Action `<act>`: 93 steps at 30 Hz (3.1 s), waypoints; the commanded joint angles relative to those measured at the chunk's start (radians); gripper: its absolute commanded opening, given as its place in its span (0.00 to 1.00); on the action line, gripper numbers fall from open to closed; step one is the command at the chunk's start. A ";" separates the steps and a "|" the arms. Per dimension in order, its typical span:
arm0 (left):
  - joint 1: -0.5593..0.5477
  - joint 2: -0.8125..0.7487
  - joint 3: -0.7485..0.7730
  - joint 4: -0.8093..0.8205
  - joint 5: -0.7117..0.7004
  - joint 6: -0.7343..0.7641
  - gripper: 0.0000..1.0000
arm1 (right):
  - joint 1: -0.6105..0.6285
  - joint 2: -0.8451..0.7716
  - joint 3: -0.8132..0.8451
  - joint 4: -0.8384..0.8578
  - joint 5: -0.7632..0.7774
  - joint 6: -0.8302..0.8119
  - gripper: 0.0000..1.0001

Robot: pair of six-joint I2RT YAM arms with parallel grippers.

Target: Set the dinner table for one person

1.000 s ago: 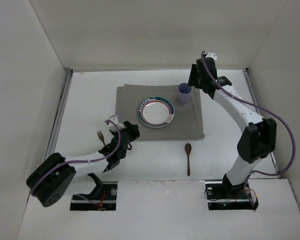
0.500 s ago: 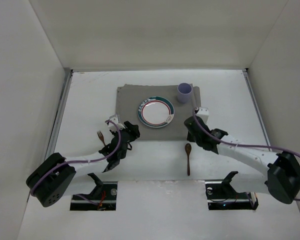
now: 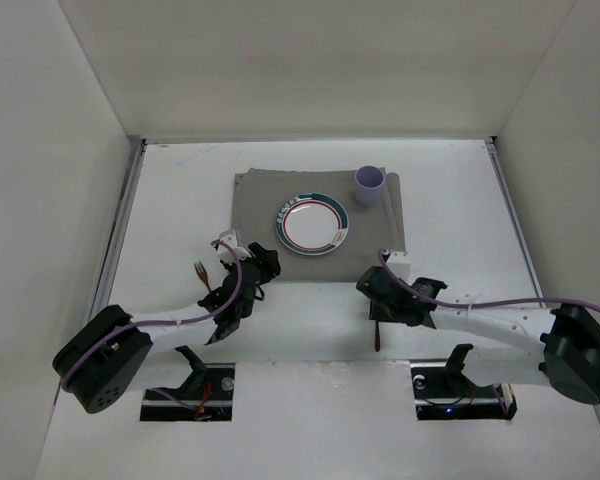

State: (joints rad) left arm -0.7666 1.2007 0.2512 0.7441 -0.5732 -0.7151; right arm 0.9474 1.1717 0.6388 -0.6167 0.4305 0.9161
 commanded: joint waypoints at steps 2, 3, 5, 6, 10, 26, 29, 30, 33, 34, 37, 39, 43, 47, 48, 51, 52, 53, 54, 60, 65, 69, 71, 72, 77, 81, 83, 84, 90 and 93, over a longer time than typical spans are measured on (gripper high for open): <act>-0.006 -0.006 0.017 0.052 -0.002 -0.007 0.50 | 0.030 0.032 -0.017 -0.025 -0.044 0.073 0.35; -0.006 -0.001 0.020 0.052 -0.002 -0.009 0.50 | 0.038 0.043 -0.019 -0.015 -0.052 0.076 0.35; -0.006 0.007 0.022 0.052 -0.001 -0.009 0.50 | 0.043 0.074 -0.018 0.009 -0.075 0.079 0.33; -0.006 0.007 0.019 0.052 0.001 -0.010 0.50 | 0.044 0.094 -0.013 0.020 -0.078 0.075 0.32; -0.006 -0.001 0.019 0.052 0.003 -0.012 0.50 | 0.052 0.157 0.013 0.032 -0.061 0.076 0.18; -0.004 -0.012 0.013 0.052 0.007 -0.015 0.51 | -0.277 0.199 0.304 0.224 -0.016 -0.357 0.09; 0.000 -0.001 0.014 0.052 0.013 -0.018 0.51 | -0.356 0.311 0.387 0.276 -0.071 -0.431 0.09; 0.000 -0.001 0.013 0.052 0.015 -0.018 0.51 | -0.371 0.347 0.418 0.284 -0.082 -0.457 0.09; -0.001 0.003 0.016 0.052 0.012 -0.014 0.51 | -0.413 0.439 0.482 0.298 -0.116 -0.506 0.10; 0.003 0.005 0.014 0.052 0.015 -0.018 0.51 | -0.422 0.463 0.499 0.296 -0.127 -0.517 0.10; 0.003 0.007 0.016 0.052 0.015 -0.020 0.51 | -0.439 0.500 0.522 0.302 -0.148 -0.534 0.10; 0.005 0.011 0.017 0.052 0.015 -0.017 0.51 | -0.443 0.522 0.524 0.308 -0.170 -0.539 0.10; 0.007 0.014 0.019 0.052 0.015 -0.020 0.51 | -0.448 0.563 0.529 0.314 -0.180 -0.546 0.11; 0.005 0.013 0.019 0.052 0.015 -0.020 0.51 | -0.450 0.588 0.535 0.313 -0.190 -0.546 0.13; 0.005 0.011 0.019 0.052 0.015 -0.018 0.51 | -0.451 0.589 0.530 0.314 -0.190 -0.542 0.13; 0.007 0.007 0.014 0.052 0.015 -0.020 0.51 | -0.456 0.606 0.521 0.324 -0.191 -0.536 0.13; 0.005 0.004 0.014 0.052 0.015 -0.020 0.51 | -0.456 0.611 0.521 0.324 -0.191 -0.536 0.14; 0.003 0.002 0.014 0.052 0.015 -0.020 0.51 | -0.456 0.612 0.516 0.325 -0.191 -0.533 0.14; 0.002 0.002 0.016 0.052 0.015 -0.017 0.51 | -0.456 0.615 0.515 0.327 -0.191 -0.530 0.15; 0.003 0.023 0.025 0.052 0.015 -0.017 0.50 | -0.459 0.618 0.515 0.334 -0.170 -0.526 0.25; 0.005 0.011 0.019 0.052 0.012 -0.012 0.50 | -0.454 0.548 0.496 0.341 -0.148 -0.525 0.34; 0.002 0.029 0.029 0.052 0.012 -0.007 0.50 | -0.448 0.424 0.469 0.342 -0.122 -0.522 0.47; -0.001 0.036 0.037 0.052 0.009 0.000 0.50 | -0.442 0.346 0.450 0.351 -0.111 -0.513 0.54; -0.004 0.037 0.042 0.049 0.007 0.003 0.49 | -0.440 0.303 0.435 0.360 -0.105 -0.511 0.57; -0.009 0.063 0.077 0.022 0.001 0.045 0.43 | -0.437 0.093 0.287 0.515 -0.073 -0.508 0.65; -0.013 0.053 0.124 -0.073 -0.001 0.049 0.32 | -0.456 -0.049 0.144 0.713 -0.052 -0.513 0.50; -0.018 0.034 0.143 -0.145 -0.004 0.039 0.26 | -0.473 -0.098 0.095 0.776 -0.027 -0.490 0.28; -0.017 0.031 0.152 -0.179 -0.005 0.036 0.24 | -0.470 -0.121 0.070 0.800 -0.010 -0.470 0.21; 0.081 -0.030 0.195 -0.452 0.029 -0.014 0.15 | -0.439 -0.265 -0.103 0.906 0.112 -0.375 0.11; 0.137 -0.075 0.232 -0.604 0.026 -0.015 0.14 | -0.437 -0.306 -0.151 0.946 0.122 -0.335 0.11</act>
State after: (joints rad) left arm -0.6678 1.1805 0.4221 0.3237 -0.5415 -0.7155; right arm 0.4992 0.9009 0.5110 0.1963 0.4923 0.5175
